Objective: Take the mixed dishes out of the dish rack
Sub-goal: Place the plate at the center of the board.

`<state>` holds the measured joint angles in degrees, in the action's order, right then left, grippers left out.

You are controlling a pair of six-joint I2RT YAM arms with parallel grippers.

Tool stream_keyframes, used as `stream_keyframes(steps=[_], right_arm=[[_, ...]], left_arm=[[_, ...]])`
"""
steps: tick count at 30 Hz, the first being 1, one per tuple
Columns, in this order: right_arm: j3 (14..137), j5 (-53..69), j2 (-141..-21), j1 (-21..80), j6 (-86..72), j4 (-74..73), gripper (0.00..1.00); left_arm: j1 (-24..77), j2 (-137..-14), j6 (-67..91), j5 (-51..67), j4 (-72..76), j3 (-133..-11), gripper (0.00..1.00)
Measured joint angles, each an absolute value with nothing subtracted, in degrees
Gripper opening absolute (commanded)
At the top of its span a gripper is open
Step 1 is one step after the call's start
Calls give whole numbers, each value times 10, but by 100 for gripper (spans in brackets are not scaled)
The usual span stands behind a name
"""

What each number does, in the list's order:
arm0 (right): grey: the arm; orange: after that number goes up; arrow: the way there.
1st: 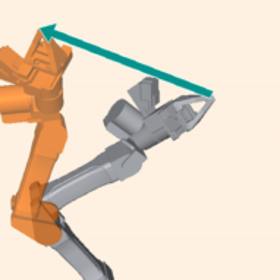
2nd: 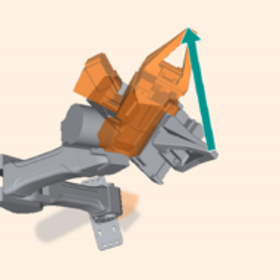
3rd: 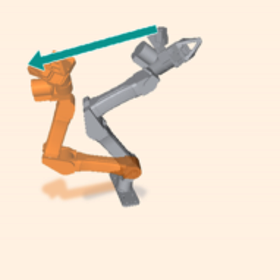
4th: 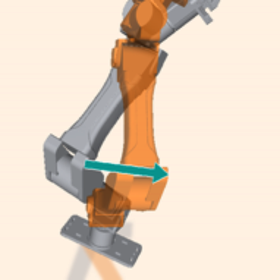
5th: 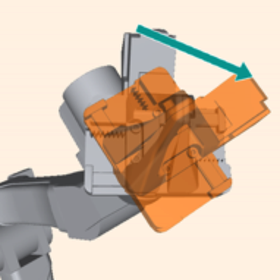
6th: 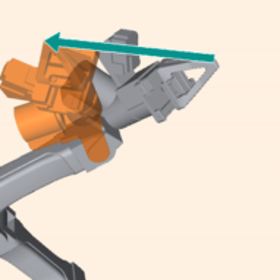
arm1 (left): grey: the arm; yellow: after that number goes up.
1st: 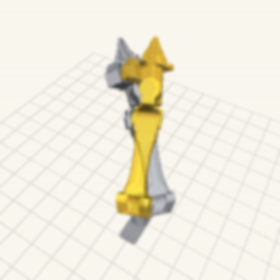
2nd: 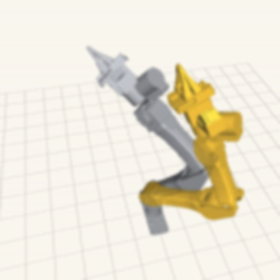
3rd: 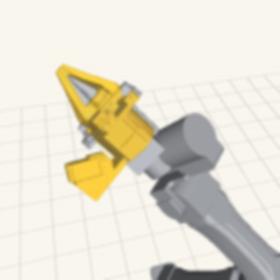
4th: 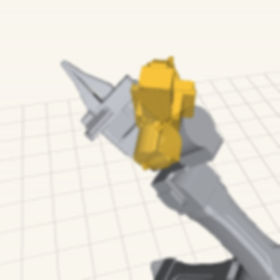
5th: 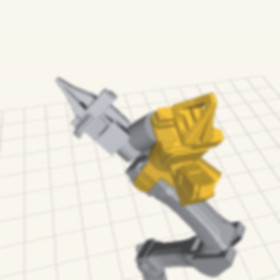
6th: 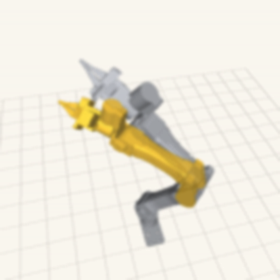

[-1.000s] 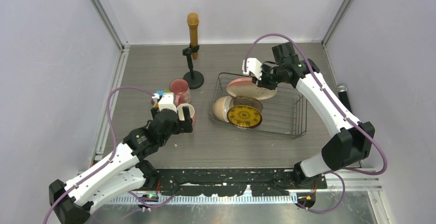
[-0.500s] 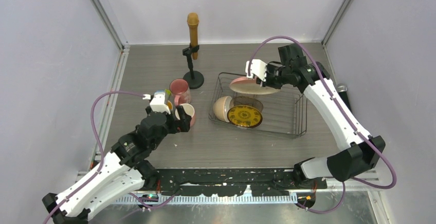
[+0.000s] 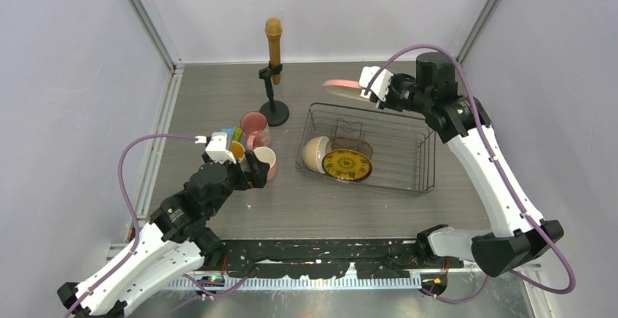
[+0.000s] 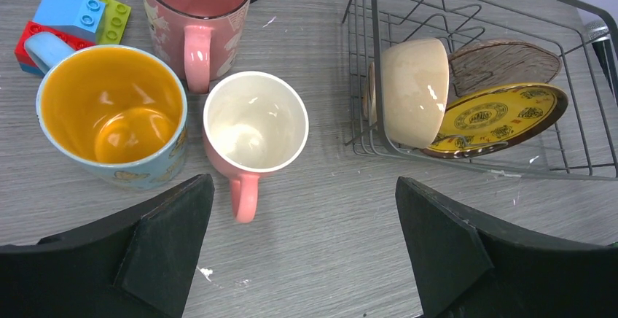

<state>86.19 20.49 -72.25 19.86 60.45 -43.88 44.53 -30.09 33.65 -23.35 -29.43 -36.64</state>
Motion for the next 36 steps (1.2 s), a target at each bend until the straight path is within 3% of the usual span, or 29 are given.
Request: stream_keyframes(steps=[5,10,19,29,36], right_arm=[[819,198,-694,199,432,-294,0],[817,157,-694,199,149,-178,0],[752,110,-687,198,-272,-89,0],[584,159,-657,199,-461,-38,0],[469,171,-578,198,-532,30,0]], left_arm=[[445,-301,335,-232,-290,-366,100],[445,-308,336,-227,-289,-376,100],[445,-356,343,-216,-249,-409,100],[440,-443,366,-188,-183,-430,100],[370,-484,417,-117,-124,-441,96]])
